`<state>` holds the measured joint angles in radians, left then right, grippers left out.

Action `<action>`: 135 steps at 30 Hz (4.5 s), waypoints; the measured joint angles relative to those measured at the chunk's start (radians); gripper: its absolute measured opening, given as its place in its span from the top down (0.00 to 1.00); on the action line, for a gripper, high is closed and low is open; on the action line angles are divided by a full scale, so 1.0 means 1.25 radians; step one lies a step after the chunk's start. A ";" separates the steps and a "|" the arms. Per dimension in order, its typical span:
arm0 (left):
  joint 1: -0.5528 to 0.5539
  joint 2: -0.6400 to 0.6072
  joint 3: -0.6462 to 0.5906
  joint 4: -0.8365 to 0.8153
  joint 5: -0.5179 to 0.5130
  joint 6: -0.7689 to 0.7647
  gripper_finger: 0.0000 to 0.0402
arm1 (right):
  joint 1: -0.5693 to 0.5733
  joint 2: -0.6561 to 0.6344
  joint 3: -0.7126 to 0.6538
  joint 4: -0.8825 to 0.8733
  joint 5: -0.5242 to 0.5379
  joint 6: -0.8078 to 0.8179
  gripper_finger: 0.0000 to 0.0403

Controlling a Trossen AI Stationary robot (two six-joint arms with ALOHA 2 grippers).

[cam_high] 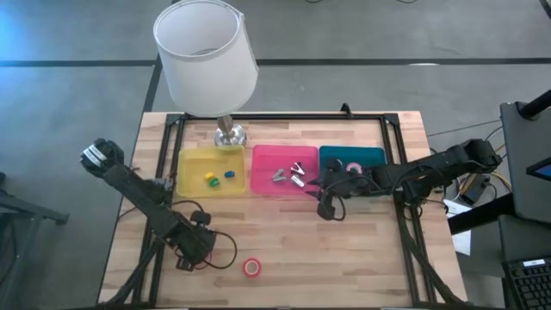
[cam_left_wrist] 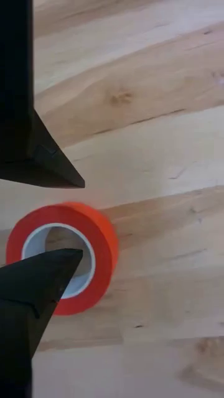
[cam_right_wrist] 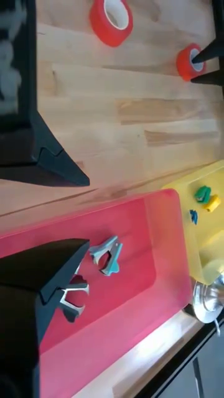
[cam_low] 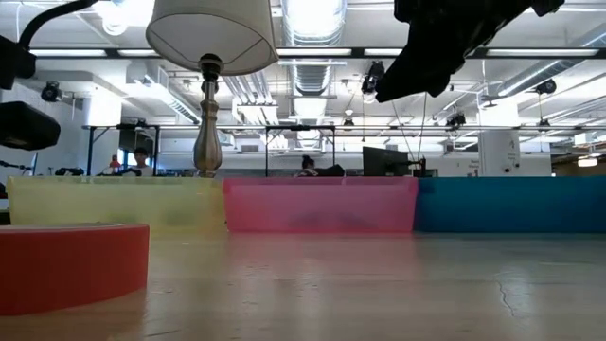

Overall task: Pick and place Stapler, Stapler remover, tape
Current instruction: Put the left orange tape into the blue bin

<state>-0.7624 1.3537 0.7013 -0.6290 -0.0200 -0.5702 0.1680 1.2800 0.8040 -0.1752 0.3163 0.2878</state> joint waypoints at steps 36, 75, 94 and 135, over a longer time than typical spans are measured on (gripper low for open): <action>0.134 0.001 0.054 0.074 -0.454 0.072 0.88 | -0.002 0.000 0.003 0.208 0.000 -0.011 0.66; 0.436 0.295 0.229 1.025 -0.882 0.798 0.88 | -0.007 0.103 0.044 0.361 0.157 -0.027 0.58; 0.419 0.344 0.300 1.020 -0.972 0.872 0.88 | -0.007 0.091 0.052 0.293 0.229 -0.069 0.58; 0.413 0.342 0.299 1.026 -0.927 0.871 0.77 | -0.009 0.095 0.051 0.243 0.228 -0.054 0.74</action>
<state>-0.2465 1.7817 1.0752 0.6540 -1.1784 0.5181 0.1566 1.3983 0.8673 0.1280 0.6018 0.2203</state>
